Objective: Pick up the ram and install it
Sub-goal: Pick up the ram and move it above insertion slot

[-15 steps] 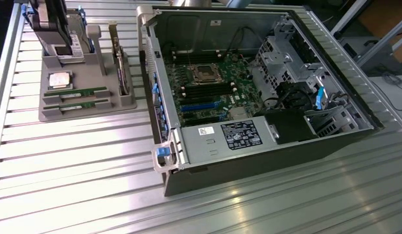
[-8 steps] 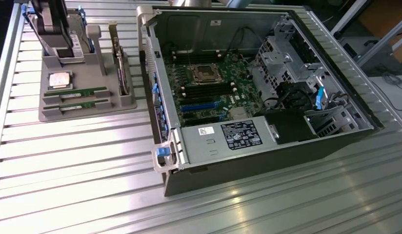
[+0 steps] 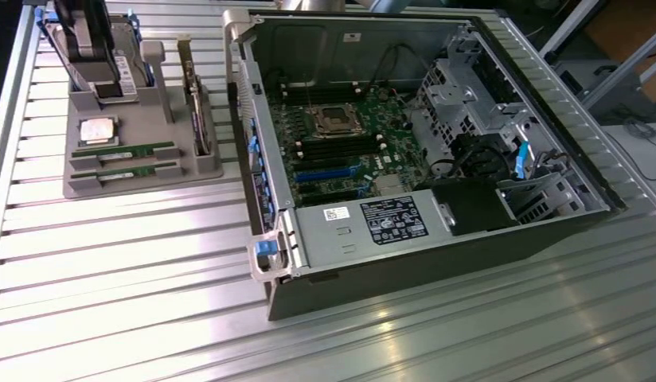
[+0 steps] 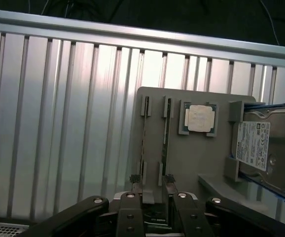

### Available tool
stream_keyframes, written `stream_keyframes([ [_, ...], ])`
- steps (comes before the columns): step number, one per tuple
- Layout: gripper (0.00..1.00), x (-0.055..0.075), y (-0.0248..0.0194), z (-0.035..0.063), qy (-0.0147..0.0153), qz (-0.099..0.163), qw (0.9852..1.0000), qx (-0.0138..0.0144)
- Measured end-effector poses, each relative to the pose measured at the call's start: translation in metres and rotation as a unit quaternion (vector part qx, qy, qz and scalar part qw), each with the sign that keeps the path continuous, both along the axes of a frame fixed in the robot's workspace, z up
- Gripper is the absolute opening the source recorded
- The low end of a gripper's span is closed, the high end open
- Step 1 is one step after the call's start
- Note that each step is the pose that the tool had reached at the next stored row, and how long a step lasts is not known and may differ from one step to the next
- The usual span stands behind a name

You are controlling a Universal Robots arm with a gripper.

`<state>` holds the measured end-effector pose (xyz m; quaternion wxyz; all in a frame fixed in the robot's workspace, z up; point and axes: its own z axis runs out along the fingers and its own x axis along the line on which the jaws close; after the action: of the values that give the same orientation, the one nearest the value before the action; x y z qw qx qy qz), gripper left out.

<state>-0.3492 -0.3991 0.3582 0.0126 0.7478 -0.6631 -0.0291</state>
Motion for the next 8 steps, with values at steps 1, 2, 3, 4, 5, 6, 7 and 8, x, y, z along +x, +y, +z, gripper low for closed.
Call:
stream_keyframes([
  [1, 0.30, 0.0000, 0.0000, -0.0006, 0.0000, 0.001, 1.0000, 0.0000],
  [2, 0.30, 0.0000, 0.0000, -0.0016, 0.0000, 0.004, 1.0000, 0.0000],
  [3, 0.30, 0.0000, -0.0001, -0.0022, 0.0000, 0.005, 1.0000, 0.0000],
  [4, 0.30, -0.0001, -0.0001, -0.0029, 0.0000, 0.006, 1.0000, 0.0000],
  [5, 0.30, 0.0000, -0.0001, -0.0035, 0.0000, 0.008, 1.0000, 0.0000],
  [6, 0.30, 0.0000, -0.0002, -0.0043, 0.0001, 0.010, 0.9999, 0.0000],
  [7, 0.30, 0.0000, -0.0002, -0.0056, 0.0001, 0.014, 0.9999, 0.0000],
  [8, 0.30, 0.0000, -0.0002, -0.0071, 0.0001, 0.014, 0.9999, 0.0000],
])
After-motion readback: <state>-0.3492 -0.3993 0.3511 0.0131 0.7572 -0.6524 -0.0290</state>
